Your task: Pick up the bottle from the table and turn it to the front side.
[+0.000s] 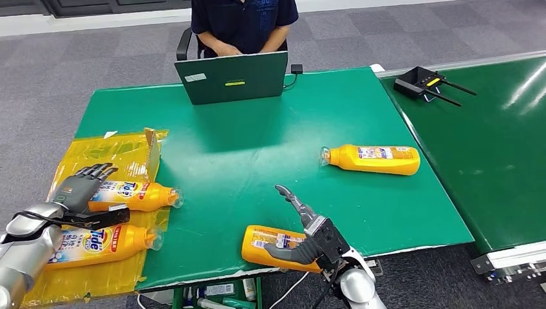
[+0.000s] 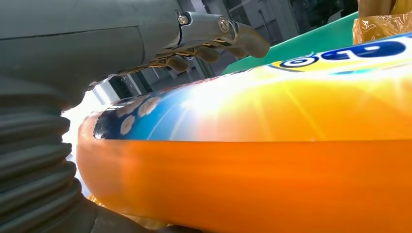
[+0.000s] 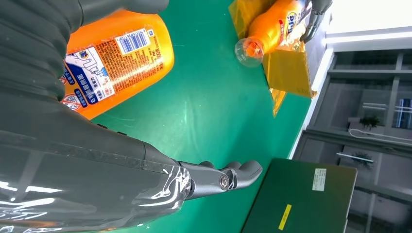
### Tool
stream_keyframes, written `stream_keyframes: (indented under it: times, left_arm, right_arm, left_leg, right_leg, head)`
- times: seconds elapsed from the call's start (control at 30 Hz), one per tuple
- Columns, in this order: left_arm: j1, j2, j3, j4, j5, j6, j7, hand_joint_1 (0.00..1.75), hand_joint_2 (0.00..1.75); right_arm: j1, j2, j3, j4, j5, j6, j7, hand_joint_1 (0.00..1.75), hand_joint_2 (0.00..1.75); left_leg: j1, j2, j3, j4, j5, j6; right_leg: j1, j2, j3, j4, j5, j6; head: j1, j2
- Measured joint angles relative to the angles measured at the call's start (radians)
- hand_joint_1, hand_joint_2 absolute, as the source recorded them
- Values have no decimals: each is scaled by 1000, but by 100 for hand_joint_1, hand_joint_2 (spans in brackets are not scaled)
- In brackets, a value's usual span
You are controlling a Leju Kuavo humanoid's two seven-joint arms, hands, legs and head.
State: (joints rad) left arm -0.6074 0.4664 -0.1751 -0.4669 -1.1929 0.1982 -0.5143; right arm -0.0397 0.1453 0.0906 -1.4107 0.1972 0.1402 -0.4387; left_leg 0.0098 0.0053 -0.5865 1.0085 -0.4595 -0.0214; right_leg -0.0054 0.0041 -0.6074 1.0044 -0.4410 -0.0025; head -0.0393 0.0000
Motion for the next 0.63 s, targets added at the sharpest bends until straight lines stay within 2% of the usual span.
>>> stream_keyframes:
  times: [0.37,0.63]
  left_arm:
    - [0,-8,1,-10,15,26,0,0,175]
    - [-2,-21,37,-99,98,0,-61,0,175]
  right_arm:
    - [0,4,-6,-1,3,2,1,0,175]
    - [5,4,-7,-16,4,3,3,0,175]
  left_leg:
    - [0,0,0,0,0,0]
    - [0,0,0,0,0,0]
  right_leg:
    - [0,0,0,0,0,0]
    - [0,0,0,0,0,0]
  head:
    - [0,0]
    - [0,0]
